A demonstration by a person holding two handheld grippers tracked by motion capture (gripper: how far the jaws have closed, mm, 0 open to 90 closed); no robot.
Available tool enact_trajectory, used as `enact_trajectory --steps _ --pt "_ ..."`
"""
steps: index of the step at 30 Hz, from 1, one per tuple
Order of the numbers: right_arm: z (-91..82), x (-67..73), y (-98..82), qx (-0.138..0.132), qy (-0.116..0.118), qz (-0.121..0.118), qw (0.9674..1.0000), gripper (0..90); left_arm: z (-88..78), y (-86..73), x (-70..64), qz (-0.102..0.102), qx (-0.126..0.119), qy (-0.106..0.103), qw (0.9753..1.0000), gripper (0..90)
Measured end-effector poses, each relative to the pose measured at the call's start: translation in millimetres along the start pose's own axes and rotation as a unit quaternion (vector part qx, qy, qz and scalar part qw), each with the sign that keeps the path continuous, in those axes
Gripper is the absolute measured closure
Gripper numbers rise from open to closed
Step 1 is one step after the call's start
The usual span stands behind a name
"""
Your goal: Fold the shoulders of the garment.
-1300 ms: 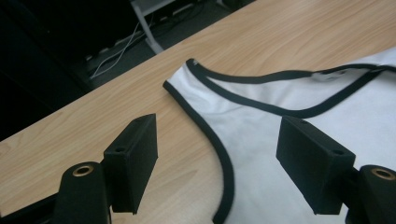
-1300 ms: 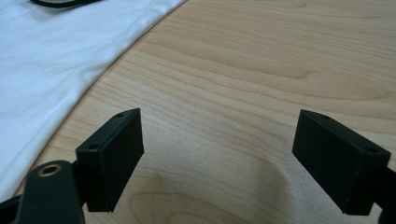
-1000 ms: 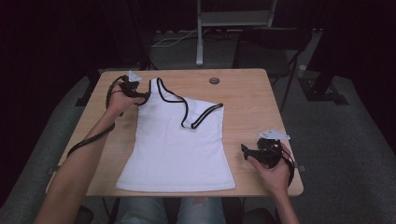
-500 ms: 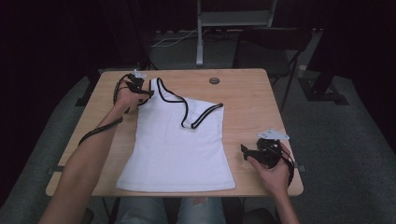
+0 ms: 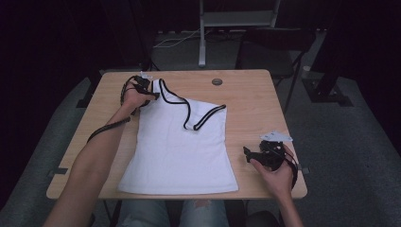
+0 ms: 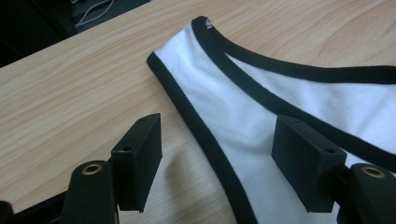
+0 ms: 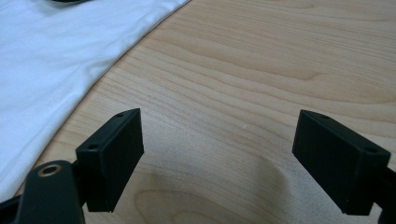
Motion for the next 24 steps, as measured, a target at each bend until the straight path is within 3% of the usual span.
enact_trajectory --steps 5,9,12,16,20,24 --pt "0.0 0.7 -0.2 0.001 0.001 -0.002 1.0000 15.9 1.9 1.8 -3.7 -0.009 -0.009 -0.016 0.9998 41.4" --pt "0.4 0.8 -0.5 0.003 0.002 -0.002 1.0000 15.9 1.2 0.7 -7.9 -0.044 -0.010 -0.054 0.9975 57.3" --pt "0.5 1.2 -0.8 0.005 0.003 -0.002 1.0000 15.9 0.1 1.3 -11.7 -0.042 -0.006 -0.067 0.9968 68.2" --pt "0.8 1.1 -1.1 0.007 0.003 0.001 1.0000 15.9 -0.6 3.4 -16.4 -0.044 0.013 -0.069 0.9966 80.1" --pt "0.4 1.1 -1.1 0.005 0.004 0.000 1.0000 15.9 -1.9 5.0 -20.6 -0.030 0.027 -0.065 0.9971 85.7" --pt "0.2 0.8 -0.9 0.004 0.005 0.002 1.0000 15.9 -6.1 6.4 -21.2 -0.045 0.009 -0.066 0.9968 86.0"
Point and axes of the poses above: each handheld gripper's, and its own axes: z roughly forward along the jaws, y roughly out of its top, x roughly to its left, the point moved 10 cm from there along z, roughly forward along the jaws, and after that the axes turned 4 degrees about y, right-handed, at the moved point
